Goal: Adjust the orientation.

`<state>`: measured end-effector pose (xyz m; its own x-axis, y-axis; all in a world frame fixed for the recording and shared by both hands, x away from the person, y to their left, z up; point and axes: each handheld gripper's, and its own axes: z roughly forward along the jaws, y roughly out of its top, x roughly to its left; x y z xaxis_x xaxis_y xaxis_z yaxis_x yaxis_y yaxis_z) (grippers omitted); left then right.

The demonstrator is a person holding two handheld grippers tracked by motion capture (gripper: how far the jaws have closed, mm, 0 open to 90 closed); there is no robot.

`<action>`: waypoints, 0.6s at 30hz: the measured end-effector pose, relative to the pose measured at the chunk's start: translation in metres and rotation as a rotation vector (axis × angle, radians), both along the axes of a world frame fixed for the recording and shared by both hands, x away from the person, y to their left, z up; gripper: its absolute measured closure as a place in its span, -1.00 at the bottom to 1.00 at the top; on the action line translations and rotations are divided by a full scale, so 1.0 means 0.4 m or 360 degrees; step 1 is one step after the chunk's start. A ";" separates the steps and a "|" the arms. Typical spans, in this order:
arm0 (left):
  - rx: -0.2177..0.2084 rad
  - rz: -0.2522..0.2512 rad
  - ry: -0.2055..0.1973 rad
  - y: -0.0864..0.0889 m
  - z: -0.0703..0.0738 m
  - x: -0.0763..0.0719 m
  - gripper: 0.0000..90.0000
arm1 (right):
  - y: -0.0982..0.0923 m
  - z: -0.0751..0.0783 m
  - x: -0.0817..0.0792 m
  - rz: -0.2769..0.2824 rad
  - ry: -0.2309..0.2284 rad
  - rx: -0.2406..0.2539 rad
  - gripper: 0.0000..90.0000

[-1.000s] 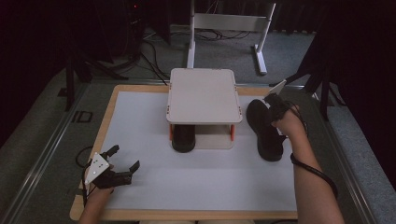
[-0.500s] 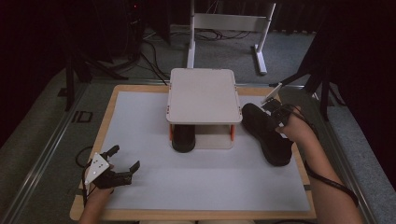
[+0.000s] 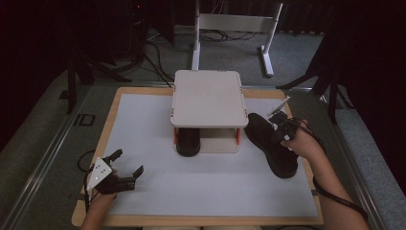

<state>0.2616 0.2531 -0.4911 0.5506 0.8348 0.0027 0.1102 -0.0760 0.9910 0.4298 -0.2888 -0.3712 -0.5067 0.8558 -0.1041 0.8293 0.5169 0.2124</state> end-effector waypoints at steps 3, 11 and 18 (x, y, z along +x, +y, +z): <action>-0.0012 -0.0001 0.0003 0.001 0.000 0.001 -0.98 | -0.007 0.008 -0.005 -0.0004 -0.0009 0.0051 0.61; -0.0020 -0.0010 0.0005 0.003 0.000 0.001 -0.98 | -0.031 0.027 -0.045 0.0016 -0.0089 0.0171 0.40; -0.0021 -0.0010 0.0010 0.003 0.000 0.002 -0.98 | -0.062 0.042 -0.095 0.0008 -0.0218 0.0289 0.29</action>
<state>0.2624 0.2543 -0.4911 0.5560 0.8311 -0.0117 0.1159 -0.0636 0.9912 0.3919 -0.3135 -0.3543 -0.5028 0.8642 -0.0167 0.7839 0.4640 0.4125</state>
